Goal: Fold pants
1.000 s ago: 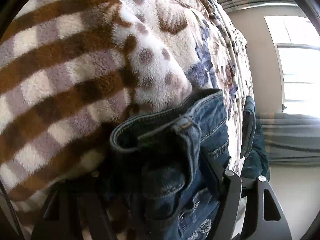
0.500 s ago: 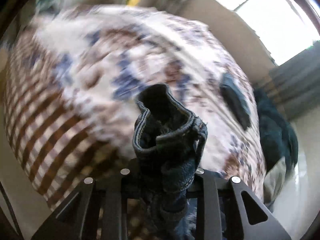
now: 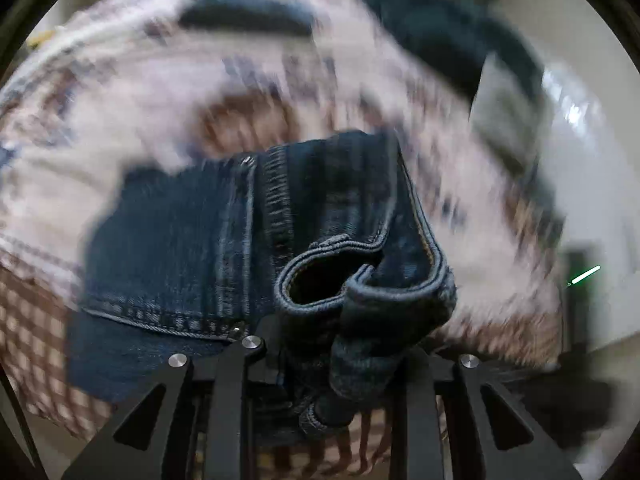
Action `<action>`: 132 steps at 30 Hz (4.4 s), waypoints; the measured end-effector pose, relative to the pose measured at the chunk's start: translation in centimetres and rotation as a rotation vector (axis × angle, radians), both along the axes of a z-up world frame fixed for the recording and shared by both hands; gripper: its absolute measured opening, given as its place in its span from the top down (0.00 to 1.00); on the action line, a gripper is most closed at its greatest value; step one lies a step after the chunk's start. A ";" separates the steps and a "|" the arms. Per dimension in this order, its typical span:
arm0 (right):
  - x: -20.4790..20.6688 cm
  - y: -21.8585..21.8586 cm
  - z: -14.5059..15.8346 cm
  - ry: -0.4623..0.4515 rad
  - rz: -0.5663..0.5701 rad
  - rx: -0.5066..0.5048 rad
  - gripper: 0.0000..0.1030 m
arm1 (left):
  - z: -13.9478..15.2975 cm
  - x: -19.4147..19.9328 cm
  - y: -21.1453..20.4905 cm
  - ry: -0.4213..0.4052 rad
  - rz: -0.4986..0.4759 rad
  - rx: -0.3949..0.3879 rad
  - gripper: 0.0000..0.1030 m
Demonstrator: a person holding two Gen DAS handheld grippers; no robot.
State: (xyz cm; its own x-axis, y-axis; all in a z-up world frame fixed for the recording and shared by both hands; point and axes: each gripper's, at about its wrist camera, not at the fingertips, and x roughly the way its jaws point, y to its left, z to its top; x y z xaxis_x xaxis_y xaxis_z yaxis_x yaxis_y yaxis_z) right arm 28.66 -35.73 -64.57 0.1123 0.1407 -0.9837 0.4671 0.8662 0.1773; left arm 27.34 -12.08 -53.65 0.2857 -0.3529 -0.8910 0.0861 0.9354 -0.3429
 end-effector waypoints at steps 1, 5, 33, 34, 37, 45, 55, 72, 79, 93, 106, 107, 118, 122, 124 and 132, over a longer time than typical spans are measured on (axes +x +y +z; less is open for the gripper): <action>-0.2 -1.1 0.0 0.006 -0.012 0.001 0.14 | -1.6 0.0 -0.7 0.028 -0.013 0.027 0.79; -1.2 -4.3 -0.1 0.001 -0.034 0.054 0.14 | -3.2 -0.8 -1.7 0.056 -0.060 0.077 0.77; 3.6 5.8 -5.8 -0.070 0.205 0.549 0.79 | 2.2 -2.5 14.4 0.075 0.238 0.197 0.03; 3.6 5.5 -4.4 -0.095 0.207 0.513 0.80 | 2.7 -1.9 14.8 0.060 0.238 0.190 0.03; 3.6 2.2 -0.6 -0.147 0.165 0.458 0.81 | 3.2 0.5 15.8 0.051 0.245 0.121 0.03; 3.3 -7.1 -1.6 -0.043 0.114 0.331 0.81 | -0.5 8.7 13.3 0.148 0.168 -0.010 0.03; -0.7 -9.8 -4.1 -0.016 -0.116 0.456 0.27 | -8.0 14.6 7.6 0.309 0.064 -0.176 0.51; -3.6 -9.2 -5.0 -0.006 -0.213 0.462 0.17 | -5.1 16.4 14.7 0.254 0.181 -0.409 0.23; -4.9 -8.7 -6.4 0.037 -0.253 0.462 0.18 | -6.8 13.1 10.0 0.304 0.030 -0.259 0.19; -8.5 -7.4 -9.7 -0.079 -0.344 0.782 0.15 | -7.9 7.9 10.3 0.375 -0.004 -0.413 0.05; -8.8 -5.0 -10.3 -0.274 -0.426 0.758 0.08 | -10.1 7.6 8.3 0.461 -0.041 -0.378 0.01; -8.7 -4.6 -10.0 -0.274 -0.414 0.742 0.07 | -10.1 7.6 8.3 0.460 -0.049 -0.374 0.01; -6.6 -1.7 -12.3 -0.192 -0.479 0.816 0.09 | -10.7 7.4 8.9 0.471 -0.042 -0.385 0.01; -6.4 -1.0 -12.0 -0.250 -0.484 0.789 0.26 | -9.2 7.2 8.2 0.359 -0.074 -0.350 0.42; -6.5 -0.6 -10.7 -0.289 -0.475 0.750 0.42 | -8.7 6.9 8.9 0.341 -0.077 -0.359 0.60; -6.1 3.2 -4.2 -0.367 -0.455 0.647 0.47 | -3.1 7.2 10.3 0.279 -0.130 -0.454 0.72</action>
